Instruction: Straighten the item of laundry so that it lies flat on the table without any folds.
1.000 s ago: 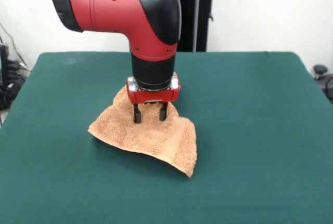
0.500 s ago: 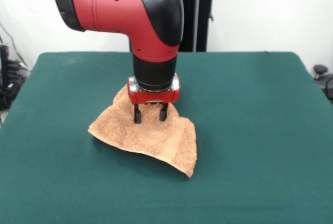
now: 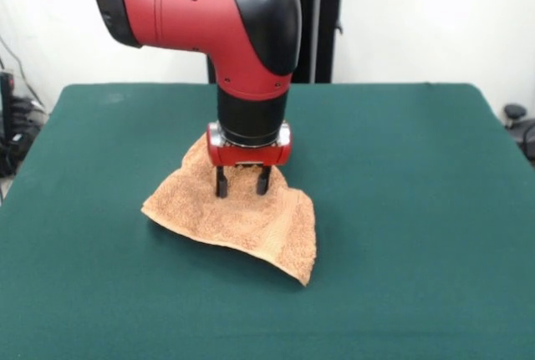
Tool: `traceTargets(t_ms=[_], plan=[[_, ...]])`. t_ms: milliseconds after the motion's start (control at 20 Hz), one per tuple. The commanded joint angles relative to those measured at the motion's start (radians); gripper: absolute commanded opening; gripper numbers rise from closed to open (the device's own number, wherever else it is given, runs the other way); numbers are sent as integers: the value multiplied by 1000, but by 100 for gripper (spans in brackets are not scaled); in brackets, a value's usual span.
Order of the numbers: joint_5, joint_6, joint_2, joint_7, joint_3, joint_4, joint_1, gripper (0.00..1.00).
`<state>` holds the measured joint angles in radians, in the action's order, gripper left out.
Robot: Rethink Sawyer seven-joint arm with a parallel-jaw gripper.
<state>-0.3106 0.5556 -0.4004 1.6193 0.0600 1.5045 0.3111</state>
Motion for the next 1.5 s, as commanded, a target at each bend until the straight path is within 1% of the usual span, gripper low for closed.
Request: traceTargets(t_ms=[50,500,850,1200,1500], plan=[[31,-231,235,228,72,7,-73,100],[55,-188,197,218,56,24,-81,100],[40,-215,200,207,39,14,-88,100],[26,-196,194,154,58,10,-62,100],[12,-217,200,126,75,6,-45,100]])
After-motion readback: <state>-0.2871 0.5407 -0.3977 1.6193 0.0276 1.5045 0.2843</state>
